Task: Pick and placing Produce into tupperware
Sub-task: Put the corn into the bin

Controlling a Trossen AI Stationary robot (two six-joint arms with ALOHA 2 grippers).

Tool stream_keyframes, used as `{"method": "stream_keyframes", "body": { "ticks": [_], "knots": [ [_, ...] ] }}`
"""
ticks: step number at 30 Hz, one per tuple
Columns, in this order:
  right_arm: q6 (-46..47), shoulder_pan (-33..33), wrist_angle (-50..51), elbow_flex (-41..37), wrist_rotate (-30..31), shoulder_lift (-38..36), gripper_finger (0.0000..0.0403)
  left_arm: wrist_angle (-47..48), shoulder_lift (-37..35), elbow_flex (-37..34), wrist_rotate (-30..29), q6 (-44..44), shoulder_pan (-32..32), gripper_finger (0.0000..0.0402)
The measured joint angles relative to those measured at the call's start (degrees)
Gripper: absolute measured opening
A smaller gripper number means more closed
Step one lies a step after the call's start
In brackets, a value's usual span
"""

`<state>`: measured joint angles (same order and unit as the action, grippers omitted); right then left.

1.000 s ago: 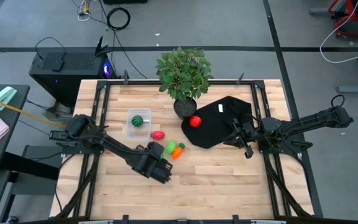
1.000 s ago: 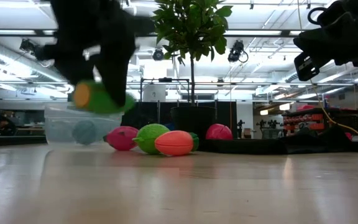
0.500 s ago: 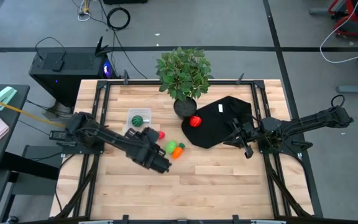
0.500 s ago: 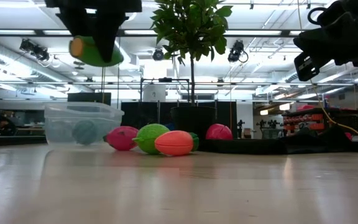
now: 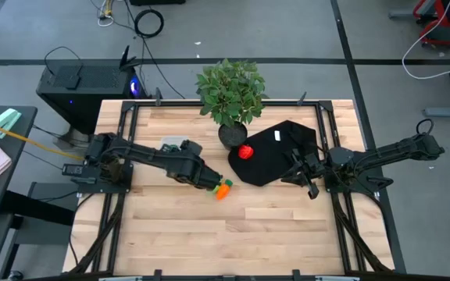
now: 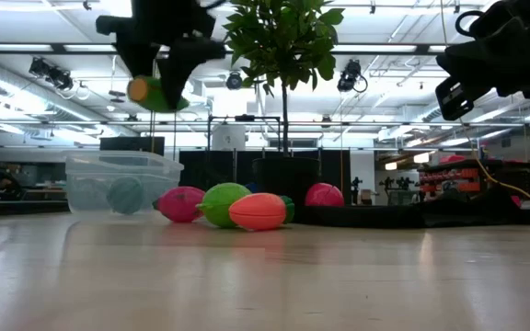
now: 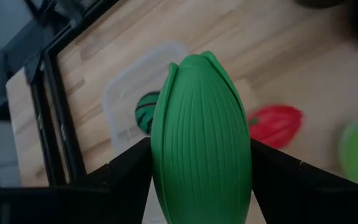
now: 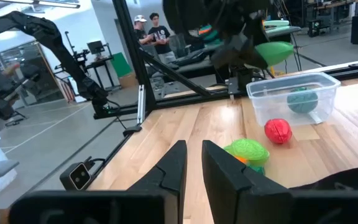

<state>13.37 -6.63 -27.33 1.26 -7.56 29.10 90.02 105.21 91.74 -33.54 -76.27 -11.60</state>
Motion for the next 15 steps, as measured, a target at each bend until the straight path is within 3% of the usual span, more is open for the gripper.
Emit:
{"method": "stream_keyframes", "body": {
  "ticks": [8,15],
  "knots": [
    [0.15,0.0,0.46,0.0,-0.48,0.0,0.0058,0.04,0.0,-12.19,3.79,-6.06,0.13,0.025],
    [0.13,0.0,0.35,0.0,-0.48,0.0,0.0058,-0.3,-1.76,-15.89,1.48,-7.54,0.91,0.0241]
  ]
}}
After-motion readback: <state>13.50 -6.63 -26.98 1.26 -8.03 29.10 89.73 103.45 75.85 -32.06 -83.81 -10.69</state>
